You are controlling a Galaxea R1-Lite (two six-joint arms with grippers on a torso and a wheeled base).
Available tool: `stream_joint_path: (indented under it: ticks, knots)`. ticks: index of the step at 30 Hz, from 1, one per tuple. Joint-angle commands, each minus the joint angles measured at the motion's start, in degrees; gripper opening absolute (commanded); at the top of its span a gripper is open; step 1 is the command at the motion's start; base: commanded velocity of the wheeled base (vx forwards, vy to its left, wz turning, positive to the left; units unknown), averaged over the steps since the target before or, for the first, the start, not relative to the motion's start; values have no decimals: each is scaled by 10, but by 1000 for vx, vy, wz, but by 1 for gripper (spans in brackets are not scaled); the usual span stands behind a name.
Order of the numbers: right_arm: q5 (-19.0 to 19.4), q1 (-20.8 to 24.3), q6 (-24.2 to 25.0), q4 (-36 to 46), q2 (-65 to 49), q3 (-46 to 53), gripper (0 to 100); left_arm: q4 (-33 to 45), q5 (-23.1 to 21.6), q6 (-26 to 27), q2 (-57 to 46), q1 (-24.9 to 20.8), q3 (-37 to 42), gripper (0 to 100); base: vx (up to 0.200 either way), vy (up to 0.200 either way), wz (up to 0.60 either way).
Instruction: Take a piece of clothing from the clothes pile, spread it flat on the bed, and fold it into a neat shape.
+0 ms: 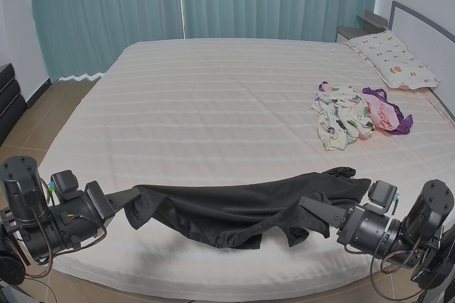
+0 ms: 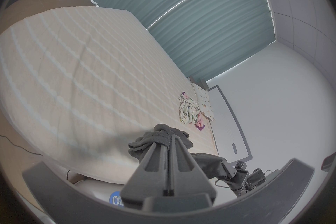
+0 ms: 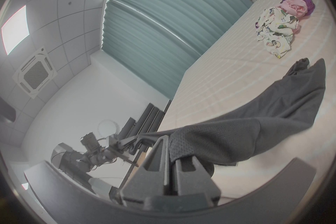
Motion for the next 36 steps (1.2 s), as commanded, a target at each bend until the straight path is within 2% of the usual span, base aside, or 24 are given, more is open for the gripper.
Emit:
stream_joint_path:
  ticks: [1,5,7,9,12,13,15,19,23,27,31,36]
  knots:
    - [0,44,-3,-7,-70,36,0,5,-2,-1,-51,-2,8,0,-200,0,0]
    - [4,78,-27,-7,-136,49,0,36,-1,0,-109,-8,-3,0,-200,0,0]
    - [4,78,-27,-7,-136,49,0,36,-1,0,-109,-8,-3,0,-200,0,0]
    - [42,100,-46,-7,-209,54,0,97,-1,0,-171,-8,-37,0,-200,0,0]
    - [54,96,-46,-7,-250,32,0,145,-3,0,-207,-8,-76,0,-200,0,0]
    - [55,87,-46,-6,-266,6,0,168,-4,0,-219,-8,-102,0,0,0,0]
    - [57,29,-46,11,-278,-68,0,206,1,0,-227,-6,-161,0,0,0,0]
    - [78,-69,-25,131,-285,-234,0,227,6,1,-216,30,-252,0,0,0,0]
    - [100,-137,14,259,-270,-392,0,228,7,1,-159,75,-317,0,0,0,0]
    - [111,-205,25,353,-203,-569,0,227,6,1,-107,101,-352,0,0,0,0]
    - [101,-255,29,408,-79,-719,0,227,8,0,-47,116,-380,0,0,0,0]
    - [72,-291,29,449,45,-786,0,223,4,-13,13,134,-402,0,0,0,0]
